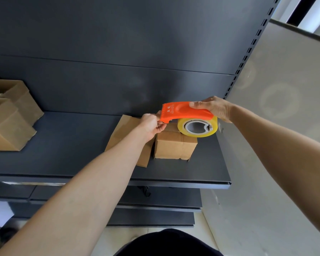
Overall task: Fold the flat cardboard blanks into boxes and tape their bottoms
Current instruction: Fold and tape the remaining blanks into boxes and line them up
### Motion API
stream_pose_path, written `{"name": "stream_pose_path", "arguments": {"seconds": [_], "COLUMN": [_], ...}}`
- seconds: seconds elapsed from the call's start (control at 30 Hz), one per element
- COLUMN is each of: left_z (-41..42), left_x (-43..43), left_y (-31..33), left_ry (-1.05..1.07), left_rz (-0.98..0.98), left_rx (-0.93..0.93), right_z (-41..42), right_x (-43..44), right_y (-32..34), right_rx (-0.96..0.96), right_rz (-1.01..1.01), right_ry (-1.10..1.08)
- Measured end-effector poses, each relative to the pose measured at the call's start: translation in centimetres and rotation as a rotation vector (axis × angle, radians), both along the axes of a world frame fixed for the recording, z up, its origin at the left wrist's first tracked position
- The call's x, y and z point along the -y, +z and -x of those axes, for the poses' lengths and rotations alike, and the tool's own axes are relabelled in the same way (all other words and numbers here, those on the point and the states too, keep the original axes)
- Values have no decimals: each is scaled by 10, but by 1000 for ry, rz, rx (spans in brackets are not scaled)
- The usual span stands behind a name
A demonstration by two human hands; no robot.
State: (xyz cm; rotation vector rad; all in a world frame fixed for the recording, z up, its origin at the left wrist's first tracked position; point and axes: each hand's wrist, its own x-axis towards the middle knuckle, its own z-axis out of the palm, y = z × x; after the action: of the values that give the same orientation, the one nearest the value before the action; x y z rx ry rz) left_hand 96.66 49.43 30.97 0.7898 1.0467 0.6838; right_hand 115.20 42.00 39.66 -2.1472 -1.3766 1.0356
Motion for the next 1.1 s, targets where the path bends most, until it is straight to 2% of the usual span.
{"name": "stream_pose_path", "arguments": {"seconds": [0.13, 0.4, 0.8, 0.97, 1.1], "left_z": [-1, -8, -6, 0, 5], "left_x": [2, 6, 11, 12, 16], "left_y": [1, -2, -10, -15, -24], "left_ry": [-35, 30, 205, 112, 173], "left_rz": [-24, -44, -3, -58, -2], "left_rx": [-28, -82, -16, -62, -53], "right_z": [-4, -35, -33, -29, -21], "right_x": [2, 12, -2, -11, -16], "right_y": [1, 3, -3, -4, -2], "right_rx": [5, 121, 311, 373, 435], "right_rz": [11, 49, 127, 145, 167], "right_ry": [33, 17, 86, 111, 144]}}
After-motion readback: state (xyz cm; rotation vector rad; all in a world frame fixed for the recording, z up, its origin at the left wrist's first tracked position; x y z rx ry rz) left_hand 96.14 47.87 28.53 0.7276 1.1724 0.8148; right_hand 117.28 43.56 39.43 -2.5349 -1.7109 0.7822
